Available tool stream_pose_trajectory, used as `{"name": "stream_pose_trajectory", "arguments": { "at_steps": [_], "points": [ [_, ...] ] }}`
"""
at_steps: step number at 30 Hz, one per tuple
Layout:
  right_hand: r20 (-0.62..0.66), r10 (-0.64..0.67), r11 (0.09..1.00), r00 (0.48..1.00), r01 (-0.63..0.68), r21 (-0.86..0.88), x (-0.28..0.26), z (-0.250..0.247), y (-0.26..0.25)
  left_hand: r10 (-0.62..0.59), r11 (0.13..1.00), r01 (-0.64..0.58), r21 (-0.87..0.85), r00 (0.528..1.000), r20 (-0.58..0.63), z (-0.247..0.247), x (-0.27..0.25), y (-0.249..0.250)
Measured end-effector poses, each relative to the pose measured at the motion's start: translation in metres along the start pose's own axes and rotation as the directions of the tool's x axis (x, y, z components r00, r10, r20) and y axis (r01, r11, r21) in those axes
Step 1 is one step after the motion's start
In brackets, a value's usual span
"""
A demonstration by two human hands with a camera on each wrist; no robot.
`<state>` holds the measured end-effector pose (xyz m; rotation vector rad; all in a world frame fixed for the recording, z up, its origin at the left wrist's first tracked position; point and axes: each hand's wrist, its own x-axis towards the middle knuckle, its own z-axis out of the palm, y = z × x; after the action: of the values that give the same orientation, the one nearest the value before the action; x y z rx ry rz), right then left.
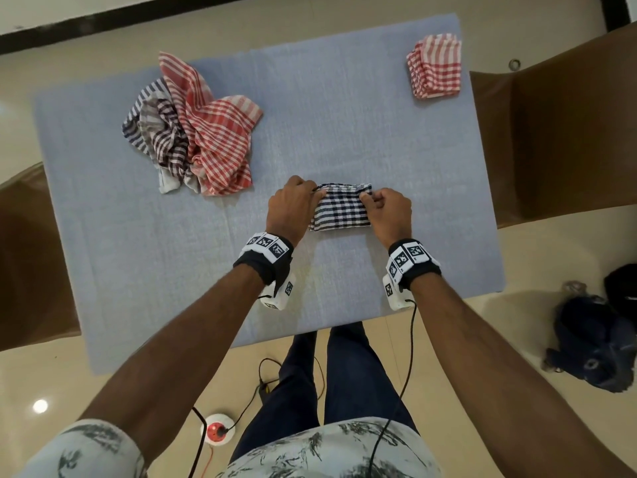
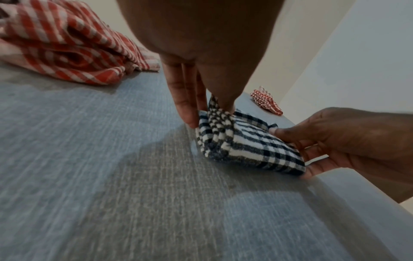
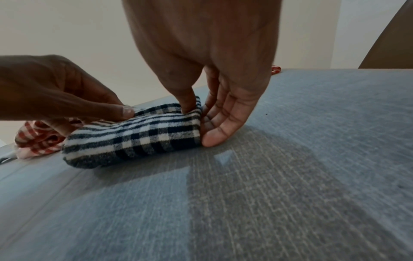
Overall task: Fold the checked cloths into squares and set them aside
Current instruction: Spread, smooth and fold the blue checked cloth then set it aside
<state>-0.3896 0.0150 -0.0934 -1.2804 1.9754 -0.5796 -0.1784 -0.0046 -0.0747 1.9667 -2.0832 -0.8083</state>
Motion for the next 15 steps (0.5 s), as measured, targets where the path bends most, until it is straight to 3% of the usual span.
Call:
{"name": "stream_pose_trajectory", "arguments": {
  "at_steps": [7,10,13,15],
  "points": [
    [-0.086,0.052,0.998,0.995,-0.054,-0.018,-0.002,0.006,-0.005,-0.042,0.999,0.044,0.013,0.995,-0.091,-0.004,0.003,-0.003],
    [-0.157,-0.066,0.997,0.985,0.060,-0.045,-0.008,0.009,-0.004,0.138,0.983,-0.114,0.142,0.975,-0.172,0.003,-0.003,0.003],
    [-0.132,-0.225,0.973,0.965,0.214,-0.089,-0.015,0.014,-0.003,0.444,0.877,-0.425,0.225,0.895,-0.040,0.022,-0.015,0.006],
    [-0.126,-0.276,0.959,0.953,0.263,-0.109,-0.018,0.018,-0.003,0.507,0.842,-0.498,0.210,0.862,0.010,0.031,-0.023,0.003]
  ]
}}
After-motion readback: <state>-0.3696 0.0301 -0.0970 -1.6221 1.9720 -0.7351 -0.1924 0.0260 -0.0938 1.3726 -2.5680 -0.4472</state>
